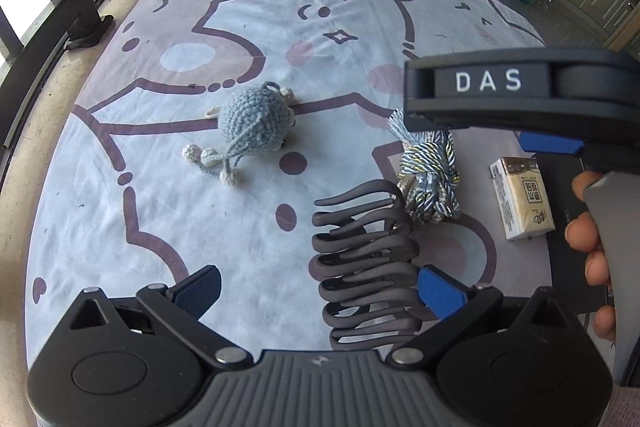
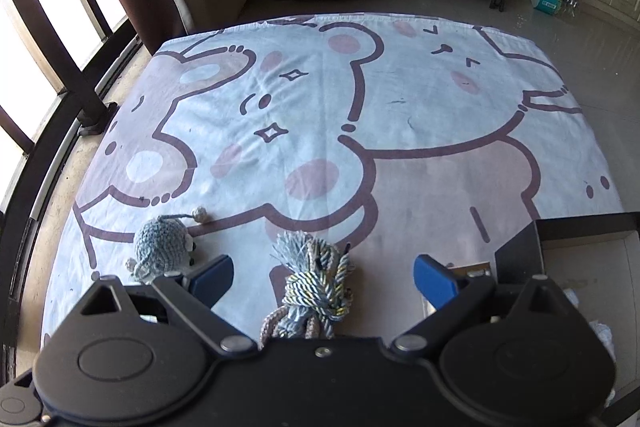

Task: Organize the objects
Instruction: 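Close the right tool on the grey-white rope toy while the left tool lowers onto the hair claw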

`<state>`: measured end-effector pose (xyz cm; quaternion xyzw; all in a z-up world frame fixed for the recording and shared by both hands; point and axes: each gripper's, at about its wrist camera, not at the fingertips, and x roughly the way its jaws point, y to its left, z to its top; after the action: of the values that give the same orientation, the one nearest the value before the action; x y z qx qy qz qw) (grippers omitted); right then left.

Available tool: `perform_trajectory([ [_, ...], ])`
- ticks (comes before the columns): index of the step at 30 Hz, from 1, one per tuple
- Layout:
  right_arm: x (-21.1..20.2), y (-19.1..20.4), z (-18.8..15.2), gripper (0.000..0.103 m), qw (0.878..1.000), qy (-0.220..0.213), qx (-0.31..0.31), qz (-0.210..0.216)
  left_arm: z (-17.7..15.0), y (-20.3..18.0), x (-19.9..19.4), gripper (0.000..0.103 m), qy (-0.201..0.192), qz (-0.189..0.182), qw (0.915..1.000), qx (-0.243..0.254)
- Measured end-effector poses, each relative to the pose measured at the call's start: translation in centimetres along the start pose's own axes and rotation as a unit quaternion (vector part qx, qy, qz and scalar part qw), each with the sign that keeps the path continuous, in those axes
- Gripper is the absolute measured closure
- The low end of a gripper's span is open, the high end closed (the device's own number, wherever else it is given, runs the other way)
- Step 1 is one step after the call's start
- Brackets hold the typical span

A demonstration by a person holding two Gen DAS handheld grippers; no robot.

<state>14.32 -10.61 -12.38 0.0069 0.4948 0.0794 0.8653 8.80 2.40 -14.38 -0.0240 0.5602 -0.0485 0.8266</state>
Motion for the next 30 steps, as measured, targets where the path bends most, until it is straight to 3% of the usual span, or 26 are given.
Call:
perform_trajectory([
  [11, 1.5, -1.0, -0.9, 0.007, 0.999, 0.002, 0.045, 0.024, -0.2, 4.3, -0.8, 0.0, -0.005, 0.046, 0.9987, -0.019],
  [15, 2.7, -1.4, -1.2, 0.014, 0.996, 0.032, 0.08, 0.021, -0.5, 5.2, -0.5, 0.0, 0.007, 0.071, 0.9973, -0.016],
  [19, 3.6, -1.7, -1.7, 0.03, 0.992, 0.055, 0.103, 0.04, -0.6, 5.7, -0.5, 0.0, 0.005, 0.087, 0.9961, -0.012],
  [27, 3.8, -1.2, -1.6, 0.044, 0.991, 0.059, 0.109, 0.048, 0.1, 5.3, -2.3, 0.0, -0.043, 0.01, 0.998, -0.045],
  [30, 3.7, -1.5, -1.6, 0.059, 0.991, 0.062, 0.109, 0.045, 0.3, 4.4, -2.5, 0.0, -0.053, -0.026, 0.997, -0.05],
])
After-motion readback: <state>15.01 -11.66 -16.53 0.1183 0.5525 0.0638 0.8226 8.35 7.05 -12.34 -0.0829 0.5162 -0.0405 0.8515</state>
